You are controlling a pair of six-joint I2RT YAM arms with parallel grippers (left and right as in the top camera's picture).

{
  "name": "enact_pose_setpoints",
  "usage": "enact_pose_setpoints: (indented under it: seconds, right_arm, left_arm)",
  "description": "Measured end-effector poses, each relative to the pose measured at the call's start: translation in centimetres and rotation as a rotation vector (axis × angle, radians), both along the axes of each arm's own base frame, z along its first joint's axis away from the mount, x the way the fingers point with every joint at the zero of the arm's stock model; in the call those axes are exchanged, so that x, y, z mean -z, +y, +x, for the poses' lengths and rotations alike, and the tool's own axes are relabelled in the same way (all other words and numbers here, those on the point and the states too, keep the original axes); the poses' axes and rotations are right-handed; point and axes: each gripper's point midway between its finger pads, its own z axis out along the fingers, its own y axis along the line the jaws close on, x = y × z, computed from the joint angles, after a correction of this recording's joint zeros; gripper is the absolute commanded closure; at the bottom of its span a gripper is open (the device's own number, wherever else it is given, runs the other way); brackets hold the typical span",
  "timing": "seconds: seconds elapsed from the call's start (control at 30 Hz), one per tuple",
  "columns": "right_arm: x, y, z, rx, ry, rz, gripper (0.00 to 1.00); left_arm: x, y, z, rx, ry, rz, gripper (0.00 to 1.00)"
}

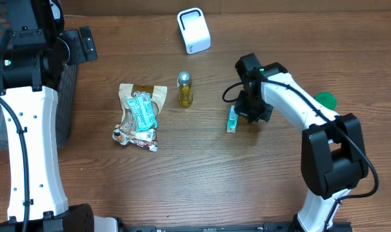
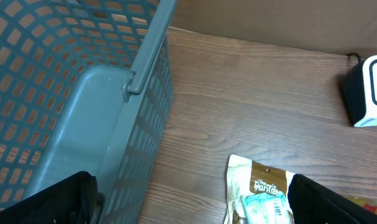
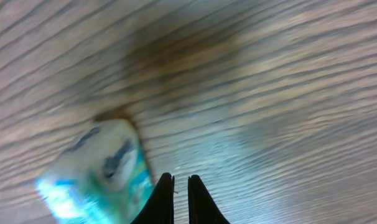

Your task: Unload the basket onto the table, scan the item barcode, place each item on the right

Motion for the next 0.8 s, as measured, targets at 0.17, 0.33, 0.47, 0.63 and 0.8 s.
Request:
enact_pose_setpoints:
  seconds: [0.17,0.33,0.47,0.63,0.8]
  right_arm:
    - [0.0,1.9,0.1,-0.057,-0.010,0.057,0.94]
    - [-0.2,3.8,0.2,-0.139,-0.015,0.156,0.93]
    - [-0.3,4.5,-0.1,-0.169,-0.004,0.188,0.89]
    - [-0.3,4.8,-0.2,-0.187,-0.001,0.205,0.76]
    - [-0.4,4.9,-0.2,-0.191,-0.002,0.211,0.69]
  left_arm:
    - [0.0,0.0,0.0,0.000,0.000,0.000,0.00]
    - [0.0,0.0,0.0,0.000,0.000,0.000,0.00]
    - [0.0,0.0,0.0,0.000,0.000,0.000,0.00]
    - [0.0,0.0,0.0,0.000,0.000,0.000,0.00]
    - [0.0,0.0,0.0,0.000,0.000,0.000,0.01]
